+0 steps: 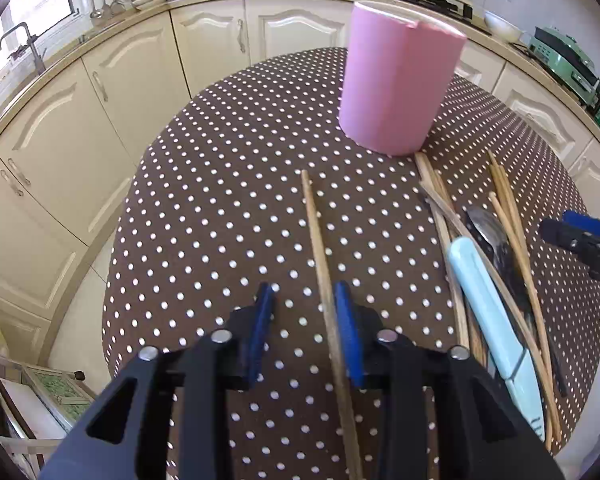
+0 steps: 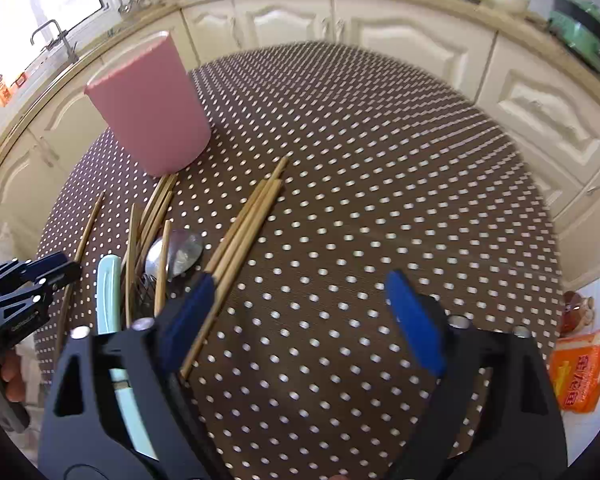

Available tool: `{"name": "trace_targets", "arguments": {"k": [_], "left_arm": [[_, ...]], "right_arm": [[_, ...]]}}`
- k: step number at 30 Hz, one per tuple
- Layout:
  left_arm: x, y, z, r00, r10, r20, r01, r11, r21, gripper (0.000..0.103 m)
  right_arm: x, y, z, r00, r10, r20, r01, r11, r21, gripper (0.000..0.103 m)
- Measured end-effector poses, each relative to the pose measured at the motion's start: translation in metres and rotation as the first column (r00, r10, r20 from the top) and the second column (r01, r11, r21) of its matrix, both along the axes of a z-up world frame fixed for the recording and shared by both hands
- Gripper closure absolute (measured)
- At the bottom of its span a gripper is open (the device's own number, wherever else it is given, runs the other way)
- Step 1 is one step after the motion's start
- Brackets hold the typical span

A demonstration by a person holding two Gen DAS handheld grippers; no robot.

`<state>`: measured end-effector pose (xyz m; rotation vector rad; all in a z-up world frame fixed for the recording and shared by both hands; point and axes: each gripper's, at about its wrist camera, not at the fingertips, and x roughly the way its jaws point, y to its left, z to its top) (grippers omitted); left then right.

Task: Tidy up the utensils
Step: 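Lower the right tool to a wooden chopstick and close its fingers on it, then lift the chopstick with the right tool and carry it over the pink cup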

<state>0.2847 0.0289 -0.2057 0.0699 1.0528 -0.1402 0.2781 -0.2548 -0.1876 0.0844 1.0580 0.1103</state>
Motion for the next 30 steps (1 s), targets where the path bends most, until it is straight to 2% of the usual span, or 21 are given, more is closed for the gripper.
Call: {"name": "trace_targets", "arguments": {"k": [3,6,8,17,20,22,24,25,27,28,29,30], "left_arm": [[0.002,0.000,0.002,1.000,0.005,0.008,-0.005,1.000,-0.005,0.075],[-0.005,0.000,0.003,1.000,0.005,0.011,-0.005,1.000,-0.014,0.075],[-0.006,-0.001,0.003,1.000,0.006,0.014,-0.006,1.000,-0.015,0.075],[-0.007,0.001,0.003,1.000,-0.004,0.024,0.005,1.000,-0.019,0.075],[-0.004,0.000,0.003,1.000,-0.006,0.018,0.006,1.000,-0.019,0.075],[-0.001,0.000,0.004,1.000,0.001,0.013,-0.001,1.000,-0.026,0.075],[0.003,-0.002,0.004,1.000,0.001,0.012,-0.001,1.000,-0.016,0.076],[0.004,-0.004,0.004,1.000,0.002,0.008,-0.002,1.000,-0.009,0.078],[0.008,-0.006,0.005,1.000,0.010,0.005,-0.010,1.000,-0.011,0.086],[0.011,-0.005,0.006,1.000,0.020,0.005,-0.020,1.000,-0.021,0.095],[0.013,-0.005,0.006,0.999,0.033,0.004,-0.033,0.999,-0.035,0.097],[0.013,-0.004,0.006,0.999,0.046,0.003,-0.046,0.997,-0.055,0.097]], "right_arm": [[0.008,0.003,-0.004,0.999,0.006,-0.040,-0.007,1.000,-0.022,0.039],[0.014,0.004,-0.002,0.998,0.001,-0.057,-0.003,1.000,-0.021,0.041],[0.019,0.007,-0.001,0.997,0.004,-0.072,-0.005,1.000,-0.011,0.041],[0.040,0.032,-0.007,0.994,0.009,-0.108,-0.018,0.996,-0.087,0.041],[0.053,0.051,-0.012,0.990,0.017,-0.139,-0.039,0.987,-0.156,0.041],[0.059,0.064,-0.014,0.988,0.048,-0.144,-0.075,0.980,-0.185,0.047],[0.065,0.072,-0.014,0.982,0.084,-0.168,-0.113,0.978,-0.176,0.065],[0.068,0.075,-0.014,0.979,0.098,-0.181,-0.130,0.976,-0.175,0.068],[0.074,0.079,-0.014,0.974,0.108,-0.198,-0.140,0.978,-0.156,0.078],[0.077,0.081,-0.014,0.973,0.114,-0.202,-0.144,0.979,-0.144,0.082],[0.079,0.082,-0.014,0.973,0.120,-0.199,-0.147,0.981,-0.129,0.088],[0.082,0.083,-0.014,0.975,0.121,-0.188,-0.144,0.983,-0.117,0.089]]}}
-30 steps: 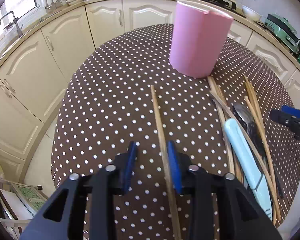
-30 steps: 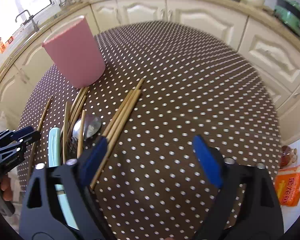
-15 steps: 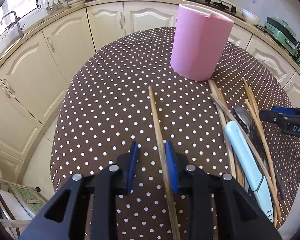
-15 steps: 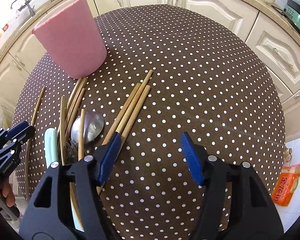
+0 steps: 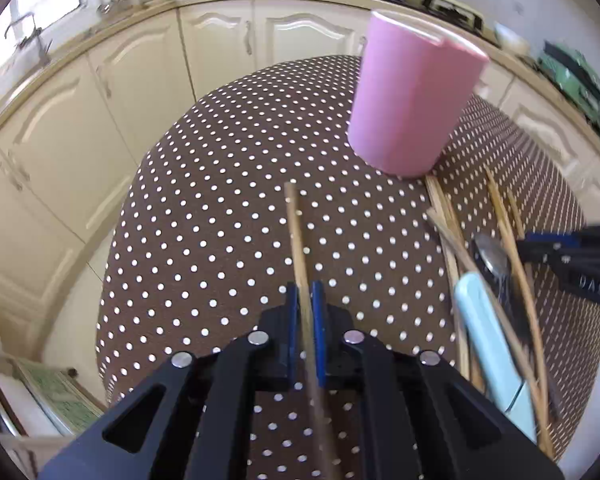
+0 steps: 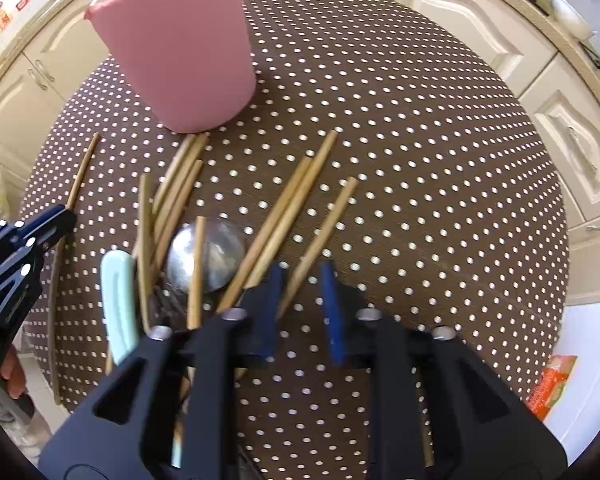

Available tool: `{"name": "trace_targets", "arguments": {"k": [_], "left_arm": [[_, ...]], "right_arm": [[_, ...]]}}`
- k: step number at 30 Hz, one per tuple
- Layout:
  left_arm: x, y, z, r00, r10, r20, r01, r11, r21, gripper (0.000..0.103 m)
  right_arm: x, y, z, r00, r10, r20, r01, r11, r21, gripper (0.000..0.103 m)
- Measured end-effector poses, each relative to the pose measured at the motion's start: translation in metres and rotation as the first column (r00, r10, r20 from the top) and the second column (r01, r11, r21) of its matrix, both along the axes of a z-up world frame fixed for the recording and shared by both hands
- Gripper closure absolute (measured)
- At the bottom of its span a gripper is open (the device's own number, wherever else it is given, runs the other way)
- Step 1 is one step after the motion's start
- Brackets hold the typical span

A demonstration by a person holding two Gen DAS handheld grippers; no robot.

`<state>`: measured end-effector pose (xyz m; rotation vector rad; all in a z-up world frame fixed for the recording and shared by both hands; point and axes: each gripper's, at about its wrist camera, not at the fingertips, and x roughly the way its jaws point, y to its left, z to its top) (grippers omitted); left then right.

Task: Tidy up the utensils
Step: 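Lift the chopstick with the right tool and carry it over the pink cup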

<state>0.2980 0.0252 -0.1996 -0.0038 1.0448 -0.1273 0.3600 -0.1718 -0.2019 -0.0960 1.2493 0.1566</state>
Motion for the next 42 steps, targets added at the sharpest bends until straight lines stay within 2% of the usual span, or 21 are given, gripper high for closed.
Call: {"name": "trace_targets", "arguments": {"k": [3,6,11,13,19,23,25,31,36,40,42], "left_arm": [[0.000,-0.002,0.000,1.000,0.003,0.022,-0.002,1.000,-0.031,0.097],[-0.003,0.001,0.002,0.999,0.016,0.049,-0.013,0.998,-0.068,0.097],[-0.012,0.007,0.028,0.984,0.063,0.169,-0.042,0.991,-0.125,0.097],[-0.016,0.008,0.042,0.972,0.080,0.221,-0.047,0.987,-0.151,0.097],[-0.030,-0.001,0.080,0.909,0.091,0.406,-0.025,0.986,-0.165,0.097],[-0.035,-0.005,0.103,0.857,0.102,0.506,0.005,0.979,-0.206,0.097],[-0.037,-0.005,0.115,0.829,0.109,0.548,0.024,0.973,-0.230,0.097],[-0.038,-0.007,0.142,0.773,0.112,0.625,0.099,0.951,-0.292,0.097],[-0.023,-0.010,0.155,0.753,0.116,0.648,0.146,0.931,-0.336,0.097],[-0.012,-0.010,0.160,0.728,0.136,0.672,0.155,0.922,-0.354,0.097],[-0.005,-0.011,0.163,0.716,0.141,0.684,0.180,0.909,-0.375,0.097]], "right_arm": [[0.004,-0.012,0.001,0.999,-0.007,0.038,0.004,0.996,0.085,0.092],[0.006,-0.023,0.015,0.990,-0.037,0.137,0.015,0.987,0.158,0.096],[-0.001,-0.020,0.052,0.945,-0.044,0.323,-0.004,0.989,0.147,0.098],[-0.002,-0.017,0.059,0.928,-0.037,0.370,-0.014,0.991,0.134,0.098],[-0.014,-0.016,0.089,0.863,-0.067,0.500,-0.025,0.985,0.174,0.098],[-0.026,-0.021,0.114,0.803,-0.074,0.591,-0.053,0.979,0.195,0.098],[-0.041,-0.031,0.128,0.784,-0.079,0.615,-0.068,0.975,0.211,0.098],[-0.057,-0.034,0.161,0.730,-0.097,0.677,-0.107,0.962,0.253,0.098],[-0.058,-0.034,0.187,0.686,-0.106,0.720,-0.140,0.952,0.273,0.098],[-0.055,-0.031,0.205,0.654,-0.109,0.748,-0.160,0.947,0.278,0.098],[-0.055,-0.028,0.219,0.628,-0.110,0.770,-0.174,0.945,0.277,0.097]]}}
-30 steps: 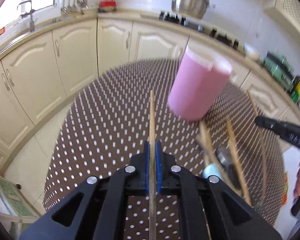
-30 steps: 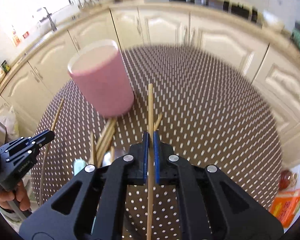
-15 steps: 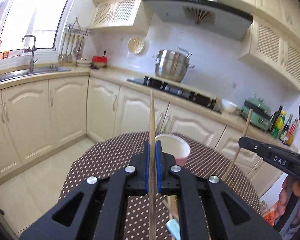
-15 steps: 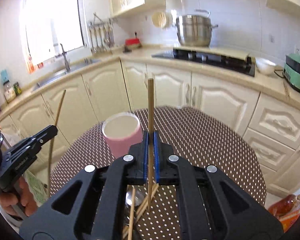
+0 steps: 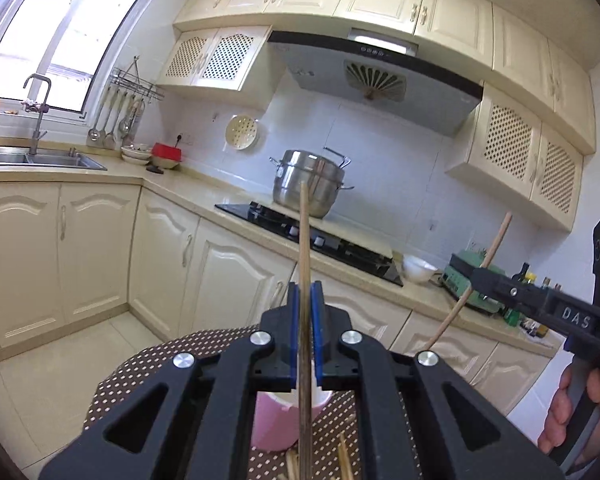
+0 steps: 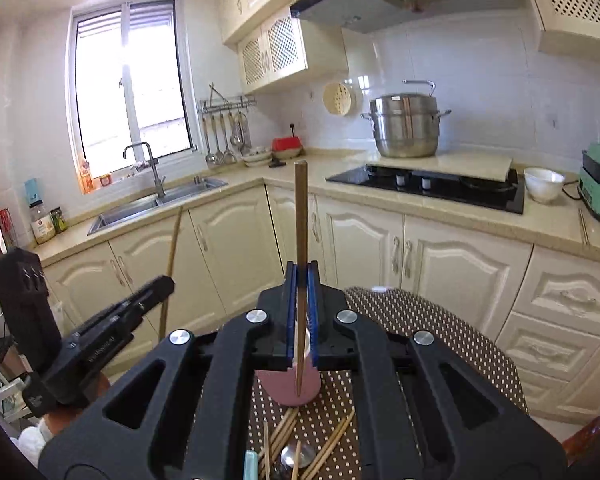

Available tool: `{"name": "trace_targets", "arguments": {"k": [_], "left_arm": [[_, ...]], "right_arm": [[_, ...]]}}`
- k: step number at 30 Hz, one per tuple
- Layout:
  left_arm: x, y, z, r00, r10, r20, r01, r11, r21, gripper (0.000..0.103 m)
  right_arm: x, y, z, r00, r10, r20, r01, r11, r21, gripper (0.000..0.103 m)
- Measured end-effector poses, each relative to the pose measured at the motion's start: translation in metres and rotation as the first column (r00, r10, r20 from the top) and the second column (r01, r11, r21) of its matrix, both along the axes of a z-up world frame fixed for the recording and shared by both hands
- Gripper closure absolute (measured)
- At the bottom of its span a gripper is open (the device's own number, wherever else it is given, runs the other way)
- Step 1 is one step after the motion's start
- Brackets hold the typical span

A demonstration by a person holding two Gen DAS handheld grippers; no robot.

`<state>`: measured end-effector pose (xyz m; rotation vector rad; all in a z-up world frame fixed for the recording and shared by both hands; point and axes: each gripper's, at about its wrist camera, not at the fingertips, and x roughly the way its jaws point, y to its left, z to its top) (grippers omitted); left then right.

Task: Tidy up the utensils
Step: 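Lift the chopstick with the right tool and carry it over the pink cup, then lower the chopstick into the pink cup and open the right tool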

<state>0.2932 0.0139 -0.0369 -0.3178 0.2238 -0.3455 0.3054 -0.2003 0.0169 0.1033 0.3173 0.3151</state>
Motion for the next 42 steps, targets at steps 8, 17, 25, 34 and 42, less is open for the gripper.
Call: {"name": "trace_targets", "arguments": {"k": [8,17,25,34,42], "left_arm": [[0.031,-0.017,0.014,0.993,0.020,0.117,-0.022,1.000,0.017,0.097],[0.061,-0.031,0.016,0.975,0.059,0.214,-0.064,0.998,0.016,0.097],[0.063,-0.038,0.010,0.951,0.117,0.287,-0.127,0.992,0.016,0.097],[0.055,-0.039,0.015,0.936,0.121,0.330,-0.135,0.991,0.019,0.097],[0.062,-0.041,-0.013,0.952,0.125,0.280,-0.146,0.988,0.056,0.097]], "right_arm": [[0.022,0.010,0.021,0.998,0.031,0.054,-0.032,0.999,0.014,0.097],[0.068,0.022,-0.032,0.996,0.057,-0.063,-0.057,0.998,-0.012,0.097],[0.086,0.023,-0.060,0.990,0.071,-0.120,-0.072,0.997,-0.005,0.097],[0.090,0.026,-0.071,0.985,0.084,-0.151,-0.085,0.996,0.001,0.097],[0.088,0.030,-0.078,0.981,0.085,-0.173,-0.087,0.996,-0.005,0.097]]}}
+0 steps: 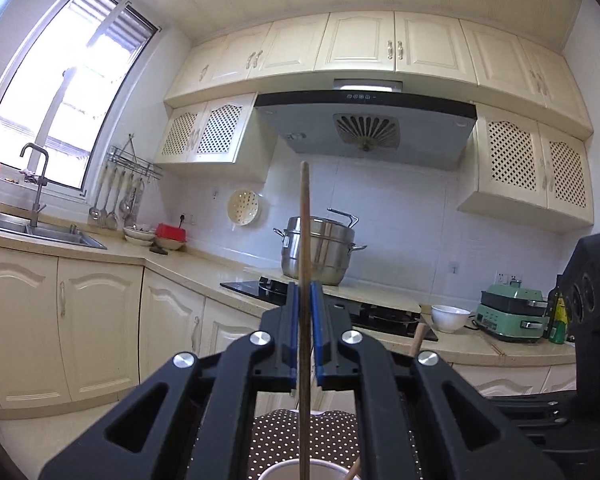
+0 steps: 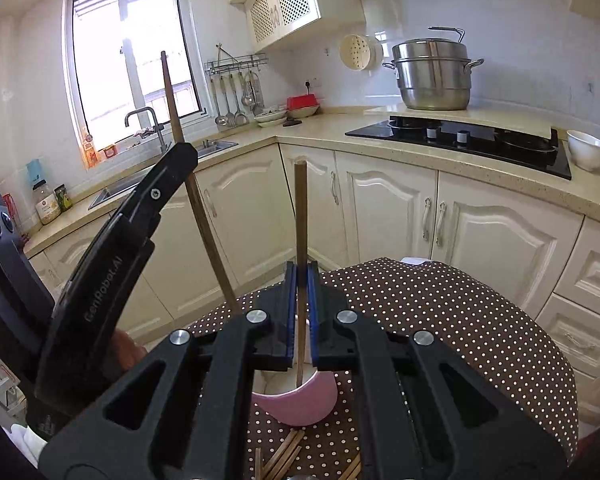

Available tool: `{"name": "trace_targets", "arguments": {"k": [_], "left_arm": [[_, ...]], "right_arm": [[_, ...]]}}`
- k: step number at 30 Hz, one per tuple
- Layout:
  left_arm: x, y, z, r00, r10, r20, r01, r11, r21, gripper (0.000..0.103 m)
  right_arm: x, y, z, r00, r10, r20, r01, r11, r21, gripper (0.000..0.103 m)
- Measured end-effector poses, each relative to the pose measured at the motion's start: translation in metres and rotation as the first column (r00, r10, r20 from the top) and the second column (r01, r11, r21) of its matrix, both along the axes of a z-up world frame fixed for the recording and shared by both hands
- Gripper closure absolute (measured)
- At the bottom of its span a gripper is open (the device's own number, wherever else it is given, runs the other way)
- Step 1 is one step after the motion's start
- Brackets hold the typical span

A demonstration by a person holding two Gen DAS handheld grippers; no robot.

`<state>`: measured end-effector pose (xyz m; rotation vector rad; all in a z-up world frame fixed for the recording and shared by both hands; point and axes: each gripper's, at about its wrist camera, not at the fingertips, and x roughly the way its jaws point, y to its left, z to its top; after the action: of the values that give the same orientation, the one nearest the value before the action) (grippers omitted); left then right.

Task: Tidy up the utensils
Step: 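Lower the chopstick into the pink cup and open the right tool, then move the right tool back to the pile and grasp another chopstick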

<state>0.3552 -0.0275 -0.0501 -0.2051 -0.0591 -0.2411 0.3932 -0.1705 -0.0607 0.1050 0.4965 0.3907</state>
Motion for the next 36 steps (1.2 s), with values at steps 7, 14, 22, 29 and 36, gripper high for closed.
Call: {"name": "trace_targets", "arguments": {"k": [7,14,22,29,36], "left_arm": [[0.001,0.001,-0.004,0.993,-0.020,-0.112,0.024,0.999,0.030,0.084],[-0.012,0.005,-0.001,0.981,-0.008,-0.196,0.021,0.998,0.064,0.053],[-0.039,0.019,0.009,0.958,-0.013,-0.285,0.028,0.998,0.050,0.041],[-0.065,0.016,0.002,0.916,0.004,-0.402,0.054,0.989,0.134,0.040],[-0.080,0.017,-0.034,0.782,-0.047,-0.622,0.147,0.983,0.110,0.040]], "right_arm": [[-0.002,0.002,-0.002,1.000,-0.020,-0.009,0.020,1.000,0.000,0.097],[-0.011,0.001,0.002,0.998,-0.063,-0.012,0.063,0.998,-0.010,0.085],[-0.035,-0.007,0.012,0.993,-0.113,0.013,0.114,0.993,-0.014,0.051],[-0.069,-0.012,0.008,0.992,-0.123,-0.017,0.122,0.992,-0.042,0.050],[-0.102,-0.013,-0.034,0.985,-0.070,-0.158,0.048,0.990,-0.135,0.050]]}}
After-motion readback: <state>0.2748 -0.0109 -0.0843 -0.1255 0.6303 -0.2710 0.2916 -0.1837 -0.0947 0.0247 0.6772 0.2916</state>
